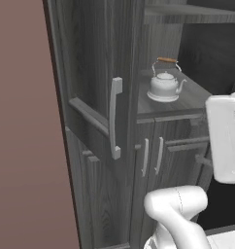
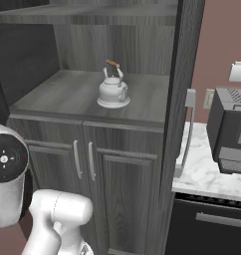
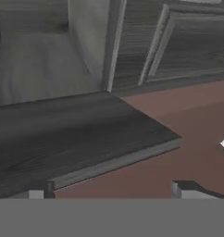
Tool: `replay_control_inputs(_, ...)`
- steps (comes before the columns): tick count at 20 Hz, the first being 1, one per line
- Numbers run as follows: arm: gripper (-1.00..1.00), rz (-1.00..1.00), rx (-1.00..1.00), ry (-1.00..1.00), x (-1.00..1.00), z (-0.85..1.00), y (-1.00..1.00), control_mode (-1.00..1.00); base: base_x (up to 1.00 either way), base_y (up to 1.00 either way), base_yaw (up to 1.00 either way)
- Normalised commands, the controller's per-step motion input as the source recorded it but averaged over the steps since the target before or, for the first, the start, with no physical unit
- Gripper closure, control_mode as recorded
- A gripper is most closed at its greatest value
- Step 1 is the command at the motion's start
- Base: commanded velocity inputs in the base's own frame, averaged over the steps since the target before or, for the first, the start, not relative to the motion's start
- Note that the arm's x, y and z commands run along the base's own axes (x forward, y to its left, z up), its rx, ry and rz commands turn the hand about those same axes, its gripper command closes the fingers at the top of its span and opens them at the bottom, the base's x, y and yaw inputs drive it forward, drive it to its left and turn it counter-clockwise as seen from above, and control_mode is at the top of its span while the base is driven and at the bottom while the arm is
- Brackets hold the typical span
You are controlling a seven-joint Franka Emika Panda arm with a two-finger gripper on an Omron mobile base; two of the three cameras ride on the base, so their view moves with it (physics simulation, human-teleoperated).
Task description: Open the cabinet, pick the kettle from the cabinet, and place it in the sink.
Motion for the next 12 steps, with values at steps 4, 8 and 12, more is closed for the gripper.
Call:
replay_control_inputs(4,-1.00,0.18,0.29,0.01,0.35,-0.06,-0.01,-1.00,0.00,0.00,0.00)
replay_control_inputs(8,-1.00,0.21,0.25,0.00,0.31,-0.10,-0.03,-1.00,0.00,0.00,0.00)
replay_control_inputs(12,-1.00,0.25,0.15,-0.03,0.21,-0.24,0.10,-1.00,0.00,0.00,0.00)
